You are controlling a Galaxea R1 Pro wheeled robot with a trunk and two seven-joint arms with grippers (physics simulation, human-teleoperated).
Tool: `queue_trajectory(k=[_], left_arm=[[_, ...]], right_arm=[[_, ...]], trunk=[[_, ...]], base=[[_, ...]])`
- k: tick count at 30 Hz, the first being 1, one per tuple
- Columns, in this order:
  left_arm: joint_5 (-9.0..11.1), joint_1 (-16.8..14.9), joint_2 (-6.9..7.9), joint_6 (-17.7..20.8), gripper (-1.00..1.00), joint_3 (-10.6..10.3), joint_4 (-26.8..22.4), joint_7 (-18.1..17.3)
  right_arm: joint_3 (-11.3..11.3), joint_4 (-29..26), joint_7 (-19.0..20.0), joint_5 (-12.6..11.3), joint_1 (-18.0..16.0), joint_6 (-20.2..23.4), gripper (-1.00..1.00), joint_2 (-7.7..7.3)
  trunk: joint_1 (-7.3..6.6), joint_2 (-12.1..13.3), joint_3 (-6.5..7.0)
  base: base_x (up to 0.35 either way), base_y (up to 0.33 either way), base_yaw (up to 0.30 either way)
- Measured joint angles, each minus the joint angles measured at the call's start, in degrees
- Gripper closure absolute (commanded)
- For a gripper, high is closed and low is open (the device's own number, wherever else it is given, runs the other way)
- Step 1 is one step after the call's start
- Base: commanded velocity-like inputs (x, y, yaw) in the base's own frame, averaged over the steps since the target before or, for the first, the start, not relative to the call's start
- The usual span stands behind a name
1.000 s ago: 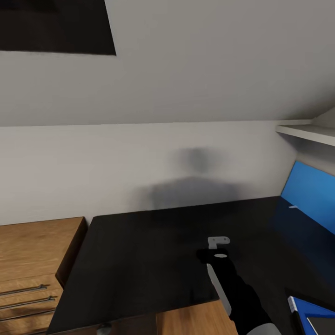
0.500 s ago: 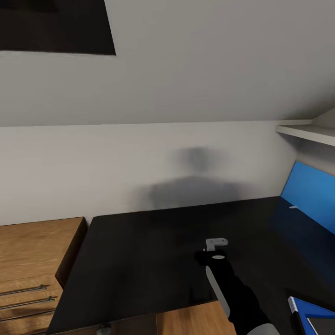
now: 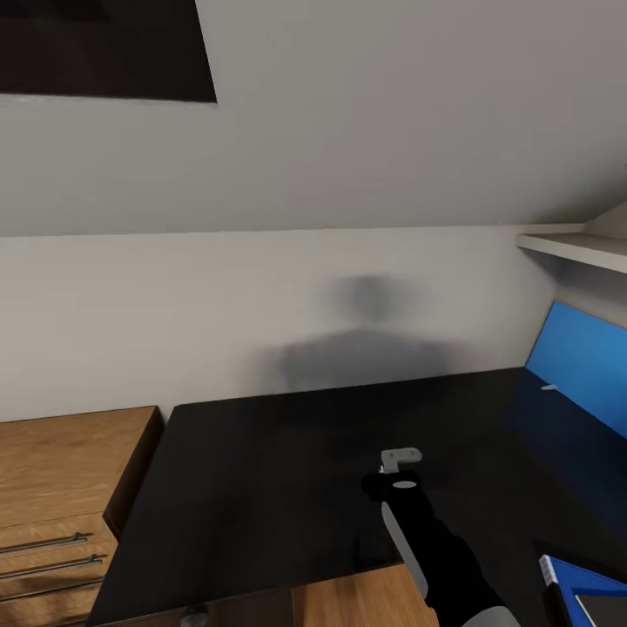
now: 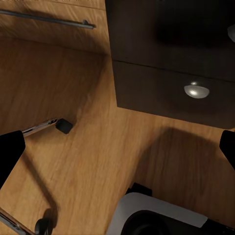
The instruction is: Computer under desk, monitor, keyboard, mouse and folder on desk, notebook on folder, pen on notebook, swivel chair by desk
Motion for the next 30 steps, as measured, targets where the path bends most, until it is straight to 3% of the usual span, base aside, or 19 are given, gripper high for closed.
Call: queue_trajectory(k=[20, 30], left_arm=[[0.1, 0.0, -0.01, -0.1, -1.0, 0.1, 0.0, 0.1], [0.1, 0.0, -0.05, -0.1, -1.0, 0.1, 0.0, 0.1]], right_arm=[[0.1, 0.1, 0.0, 0.0, 0.0, 0.1, -1.0, -0.03], [0.2, 0.6, 0.0, 0.0, 0.0, 0.1, -1.0, -0.89]], trunk=[[4.4, -8.0, -3.6], [6.59, -12.0, -5.4]], base=[[0.0, 0.0, 0.0], [0.0, 0.0, 0.0]])
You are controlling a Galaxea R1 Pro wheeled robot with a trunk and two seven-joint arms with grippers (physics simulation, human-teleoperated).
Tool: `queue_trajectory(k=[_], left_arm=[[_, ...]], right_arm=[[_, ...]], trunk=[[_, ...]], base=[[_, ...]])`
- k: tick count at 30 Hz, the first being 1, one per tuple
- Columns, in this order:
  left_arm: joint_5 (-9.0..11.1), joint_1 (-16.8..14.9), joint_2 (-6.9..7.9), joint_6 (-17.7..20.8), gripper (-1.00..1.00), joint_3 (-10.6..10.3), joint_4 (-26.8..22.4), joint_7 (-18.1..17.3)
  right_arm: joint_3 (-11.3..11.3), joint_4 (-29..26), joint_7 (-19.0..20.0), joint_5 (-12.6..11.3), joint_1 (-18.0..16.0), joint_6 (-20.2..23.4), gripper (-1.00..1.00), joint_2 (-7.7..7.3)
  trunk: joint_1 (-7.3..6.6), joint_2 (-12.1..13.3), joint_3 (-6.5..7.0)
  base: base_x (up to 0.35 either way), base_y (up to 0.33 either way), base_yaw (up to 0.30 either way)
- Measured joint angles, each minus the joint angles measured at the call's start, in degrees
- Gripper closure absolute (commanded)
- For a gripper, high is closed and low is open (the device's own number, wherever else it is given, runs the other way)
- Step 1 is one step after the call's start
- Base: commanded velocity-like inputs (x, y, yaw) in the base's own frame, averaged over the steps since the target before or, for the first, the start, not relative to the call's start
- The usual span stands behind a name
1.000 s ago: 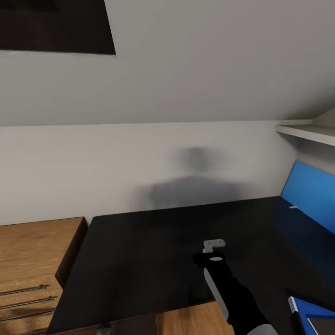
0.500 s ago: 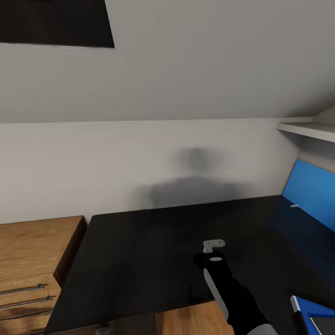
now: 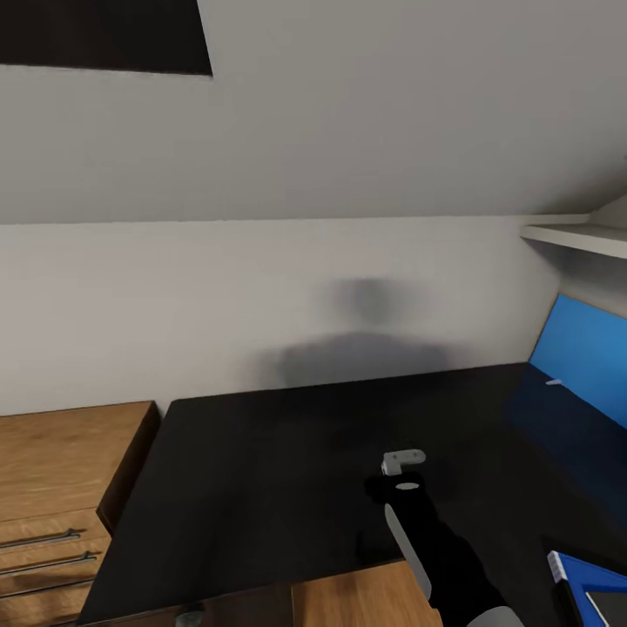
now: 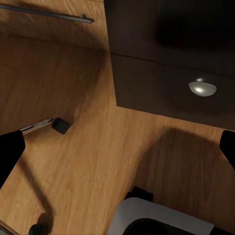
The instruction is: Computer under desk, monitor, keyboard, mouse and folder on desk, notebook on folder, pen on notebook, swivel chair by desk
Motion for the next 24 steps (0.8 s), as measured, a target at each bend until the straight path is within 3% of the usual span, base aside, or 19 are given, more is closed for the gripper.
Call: queue_trajectory(k=[24], left_arm=[[0.0, 0.0, 0.04, 0.0, -1.0, 0.0, 0.0, -0.1]], right_arm=[[-0.2, 2.1, 0.0, -0.1, 0.0, 0.0, -1.0, -0.15]], trunk=[[5.27, -9.6, -4.31]], base=[[0.0, 0.0, 0.0]])
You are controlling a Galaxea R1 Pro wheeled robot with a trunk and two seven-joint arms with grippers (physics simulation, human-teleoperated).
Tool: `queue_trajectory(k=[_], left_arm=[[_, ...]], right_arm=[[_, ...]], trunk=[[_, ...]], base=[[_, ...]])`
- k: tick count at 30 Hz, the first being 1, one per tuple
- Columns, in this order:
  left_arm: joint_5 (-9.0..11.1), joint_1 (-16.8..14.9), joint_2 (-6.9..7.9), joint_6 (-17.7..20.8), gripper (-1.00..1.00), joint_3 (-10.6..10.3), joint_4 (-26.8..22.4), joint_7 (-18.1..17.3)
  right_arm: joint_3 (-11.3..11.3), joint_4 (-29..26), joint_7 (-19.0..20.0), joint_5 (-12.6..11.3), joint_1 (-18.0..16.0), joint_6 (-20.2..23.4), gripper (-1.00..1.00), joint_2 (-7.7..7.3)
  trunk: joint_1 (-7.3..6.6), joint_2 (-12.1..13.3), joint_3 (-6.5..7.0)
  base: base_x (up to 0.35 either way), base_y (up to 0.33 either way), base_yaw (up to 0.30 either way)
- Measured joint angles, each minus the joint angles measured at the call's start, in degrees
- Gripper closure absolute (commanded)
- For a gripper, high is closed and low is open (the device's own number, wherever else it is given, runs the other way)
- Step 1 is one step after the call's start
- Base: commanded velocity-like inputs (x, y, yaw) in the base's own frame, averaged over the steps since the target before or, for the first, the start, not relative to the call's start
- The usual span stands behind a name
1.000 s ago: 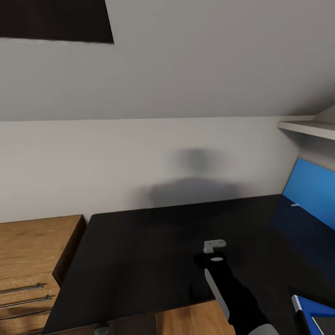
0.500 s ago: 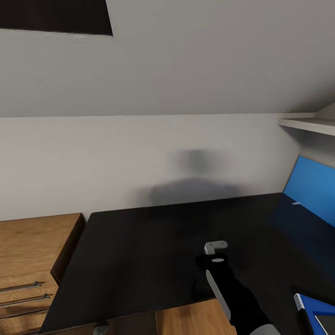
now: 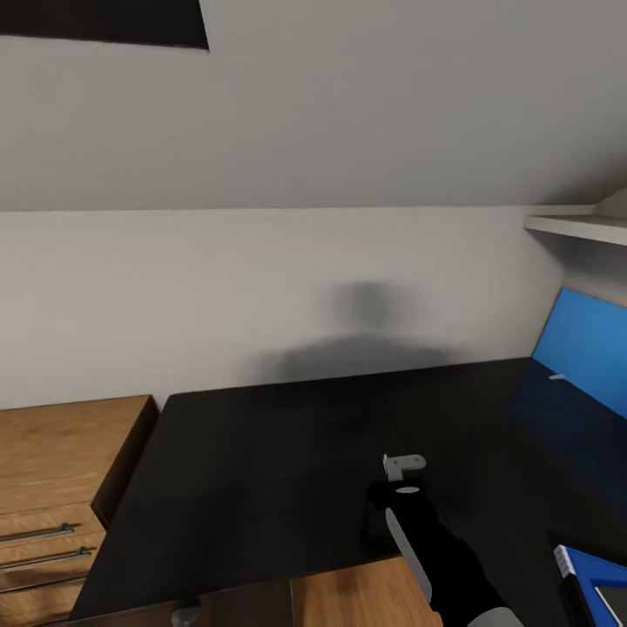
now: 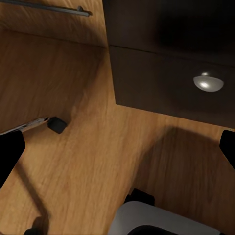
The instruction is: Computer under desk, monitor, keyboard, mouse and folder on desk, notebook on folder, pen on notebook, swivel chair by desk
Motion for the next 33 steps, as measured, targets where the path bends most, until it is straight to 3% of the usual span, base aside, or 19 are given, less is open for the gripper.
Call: queue_trajectory(k=[10, 33], left_arm=[[0.0, 0.0, 0.0, 0.0, -1.0, 0.0, 0.0, 0.0], [0.1, 0.0, 0.03, -0.1, -1.0, 0.0, 0.0, 0.0]], right_arm=[[0.0, 0.0, 0.0, 0.0, 0.0, 0.0, -1.0, 0.0], [0.1, 0.0, 0.0, 0.0, 0.0, 0.0, -1.0, -0.02]], trunk=[[0.45, -0.8, -0.37], [5.06, -9.2, -4.14]], base=[[0.0, 0.0, 0.0], [0.0, 0.0, 0.0]])
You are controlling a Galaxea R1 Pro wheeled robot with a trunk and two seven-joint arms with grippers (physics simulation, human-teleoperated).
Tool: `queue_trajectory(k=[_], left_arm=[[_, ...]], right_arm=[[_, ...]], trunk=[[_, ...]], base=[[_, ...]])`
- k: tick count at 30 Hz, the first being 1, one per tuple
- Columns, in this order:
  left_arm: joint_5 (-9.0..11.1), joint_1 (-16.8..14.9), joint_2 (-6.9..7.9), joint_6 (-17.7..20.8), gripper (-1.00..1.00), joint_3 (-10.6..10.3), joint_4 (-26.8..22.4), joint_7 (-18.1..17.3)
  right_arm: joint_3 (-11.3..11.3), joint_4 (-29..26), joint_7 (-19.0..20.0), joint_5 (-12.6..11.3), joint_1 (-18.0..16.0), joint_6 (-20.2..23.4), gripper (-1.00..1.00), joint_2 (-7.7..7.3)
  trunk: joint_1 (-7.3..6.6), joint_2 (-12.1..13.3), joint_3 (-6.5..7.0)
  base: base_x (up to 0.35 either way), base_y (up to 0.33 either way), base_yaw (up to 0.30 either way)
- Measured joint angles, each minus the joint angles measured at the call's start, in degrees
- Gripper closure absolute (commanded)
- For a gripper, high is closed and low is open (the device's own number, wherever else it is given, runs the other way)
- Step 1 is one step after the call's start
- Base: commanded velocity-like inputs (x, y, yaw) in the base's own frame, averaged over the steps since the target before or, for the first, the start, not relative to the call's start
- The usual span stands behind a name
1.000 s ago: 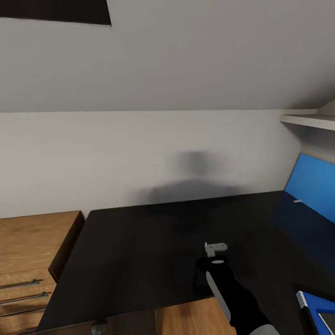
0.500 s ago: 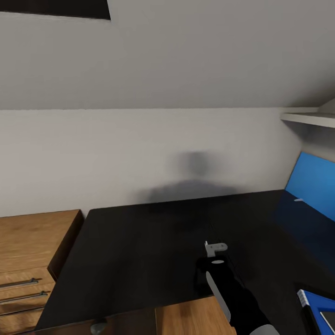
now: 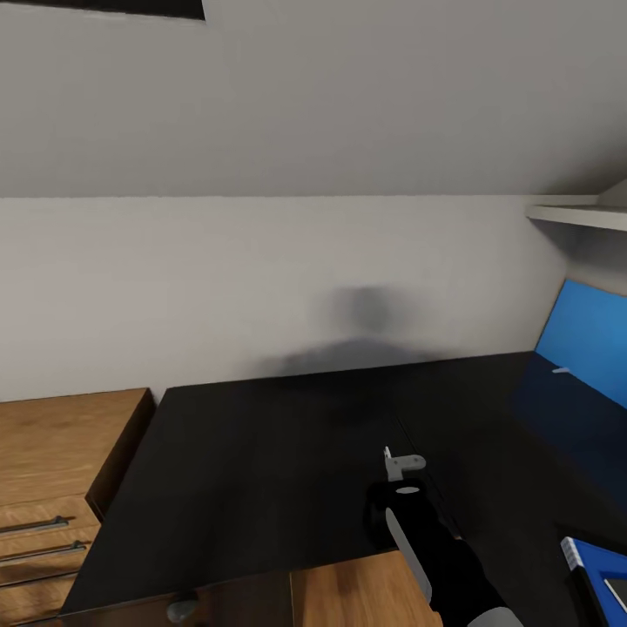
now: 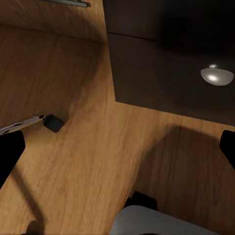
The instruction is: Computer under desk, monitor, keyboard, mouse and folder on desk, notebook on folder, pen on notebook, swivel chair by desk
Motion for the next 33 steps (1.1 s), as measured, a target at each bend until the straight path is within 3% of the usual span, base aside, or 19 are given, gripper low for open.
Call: queue_trajectory(k=[8, 19, 33], left_arm=[[0.0, 0.0, 0.05, 0.0, -1.0, 0.0, 0.0, 0.0], [0.0, 0.0, 0.05, 0.0, -1.0, 0.0, 0.0, 0.0], [0.0, 0.0, 0.23, 0.1, -1.0, 0.1, 0.0, 0.0]], right_arm=[[0.0, 0.0, 0.0, 0.0, 0.0, 0.0, -1.0, 0.0], [0.0, -1.4, -0.1, 0.1, 0.0, -0.1, -1.0, 0.01], [0.0, -1.4, -0.1, 0.1, 0.0, -0.1, -1.0, 0.01]], trunk=[[0.0, 0.0, 0.0], [2.4, -4.4, -1.96], [2.41, -4.4, -1.97]], base=[[0.0, 0.0, 0.0], [0.0, 0.0, 0.0], [0.0, 0.0, 0.0]])
